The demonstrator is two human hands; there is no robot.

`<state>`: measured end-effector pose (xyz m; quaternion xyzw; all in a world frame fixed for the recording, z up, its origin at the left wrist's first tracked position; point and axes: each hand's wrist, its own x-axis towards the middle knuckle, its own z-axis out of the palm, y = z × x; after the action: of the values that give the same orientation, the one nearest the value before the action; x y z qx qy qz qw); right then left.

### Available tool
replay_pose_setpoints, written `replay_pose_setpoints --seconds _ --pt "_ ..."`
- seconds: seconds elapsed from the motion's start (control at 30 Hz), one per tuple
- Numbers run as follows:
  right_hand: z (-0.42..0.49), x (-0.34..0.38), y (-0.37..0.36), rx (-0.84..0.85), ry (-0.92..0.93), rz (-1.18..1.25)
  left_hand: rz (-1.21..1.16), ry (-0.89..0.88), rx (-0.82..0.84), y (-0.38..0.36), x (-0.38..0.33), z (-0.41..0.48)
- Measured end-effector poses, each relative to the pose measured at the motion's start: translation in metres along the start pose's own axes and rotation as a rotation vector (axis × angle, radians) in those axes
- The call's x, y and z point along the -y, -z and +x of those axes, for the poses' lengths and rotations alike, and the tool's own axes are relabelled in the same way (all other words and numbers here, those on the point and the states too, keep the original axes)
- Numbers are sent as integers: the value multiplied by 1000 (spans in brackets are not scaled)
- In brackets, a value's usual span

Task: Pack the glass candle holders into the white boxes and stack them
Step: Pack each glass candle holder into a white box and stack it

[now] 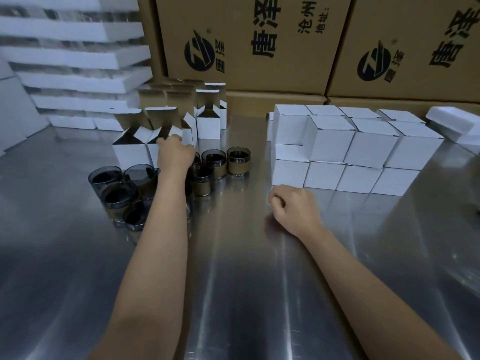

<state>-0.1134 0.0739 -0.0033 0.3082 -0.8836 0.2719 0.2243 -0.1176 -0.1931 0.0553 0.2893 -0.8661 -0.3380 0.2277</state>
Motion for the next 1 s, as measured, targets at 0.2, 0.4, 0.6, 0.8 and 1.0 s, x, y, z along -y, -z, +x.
replay_pose_setpoints --seconds 0.2,0.4,0.6,0.8,1.0 --pt "1 -4 -4 -3 12 54 -49 -12 45 -3 5 8" --pt "2 -5 -5 10 -5 71 -229 -34 -34 -2 -5 5" --pt "3 -8 -5 17 -41 90 -285 -262 -389 20 -38 -12" --pt "-1 -7 -1 -90 -57 236 -171 -486 -424 13 -68 -60" --pt "-8 -4 7 -136 -67 556 -101 -729 -395 -26 -78 -123"
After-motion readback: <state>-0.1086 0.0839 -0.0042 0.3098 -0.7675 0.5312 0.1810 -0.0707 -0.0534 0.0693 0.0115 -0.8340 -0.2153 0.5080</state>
